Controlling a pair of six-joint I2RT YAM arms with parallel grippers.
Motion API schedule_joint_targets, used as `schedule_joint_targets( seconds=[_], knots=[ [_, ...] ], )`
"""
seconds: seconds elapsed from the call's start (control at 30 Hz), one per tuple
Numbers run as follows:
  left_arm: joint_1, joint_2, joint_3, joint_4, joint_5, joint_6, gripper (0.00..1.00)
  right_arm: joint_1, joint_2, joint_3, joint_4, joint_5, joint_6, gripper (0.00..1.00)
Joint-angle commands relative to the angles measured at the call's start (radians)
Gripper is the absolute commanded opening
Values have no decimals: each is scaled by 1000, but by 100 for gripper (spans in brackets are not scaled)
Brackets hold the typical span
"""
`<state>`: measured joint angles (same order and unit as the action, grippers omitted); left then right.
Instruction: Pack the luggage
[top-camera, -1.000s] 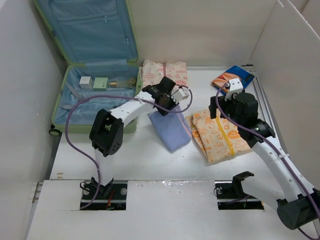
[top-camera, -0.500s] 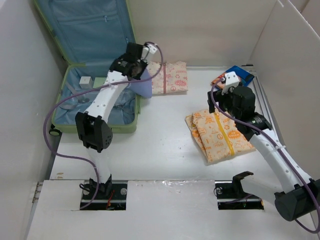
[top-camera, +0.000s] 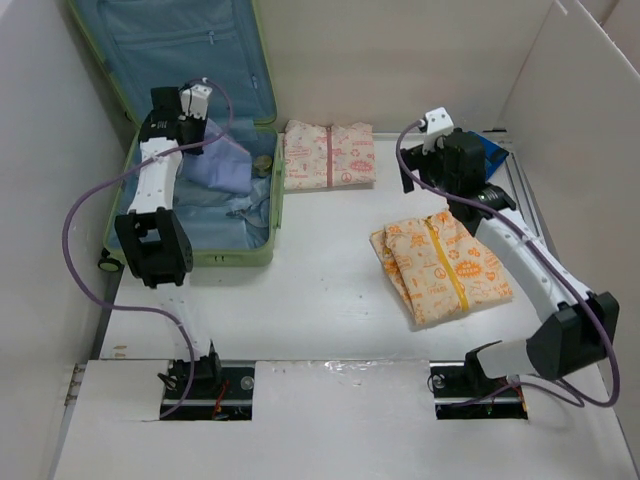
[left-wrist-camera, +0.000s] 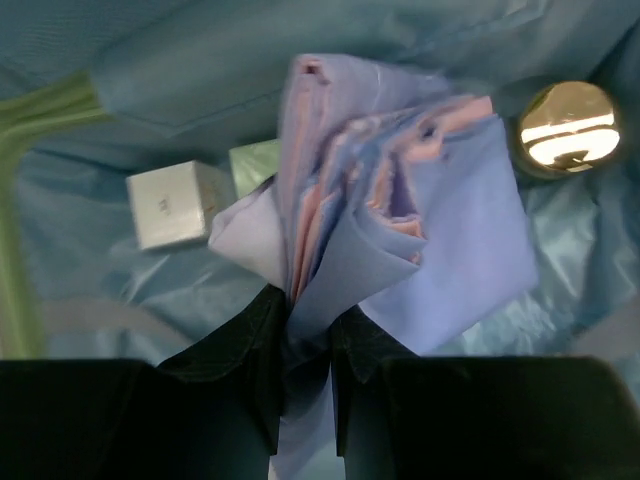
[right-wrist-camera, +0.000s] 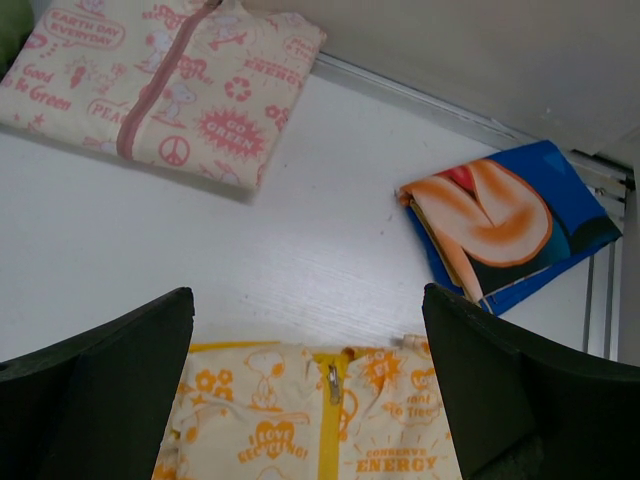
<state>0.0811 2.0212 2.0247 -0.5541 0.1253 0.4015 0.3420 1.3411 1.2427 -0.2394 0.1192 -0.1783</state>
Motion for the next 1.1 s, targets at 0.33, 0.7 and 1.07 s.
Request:
schedule_joint_targets(
  seconds=[0.33,0.7,1.07],
  knots=[
    [127,373,111,253,229,-98,0,18,178,244,-103,-20,-44,100],
    [157,361,114,235,-85,-135,0,57,168,244,-112,-20,-44,100],
    [209,361,203,273,-242,-83,0,66,139,204,-112,10,-44,100]
  ],
)
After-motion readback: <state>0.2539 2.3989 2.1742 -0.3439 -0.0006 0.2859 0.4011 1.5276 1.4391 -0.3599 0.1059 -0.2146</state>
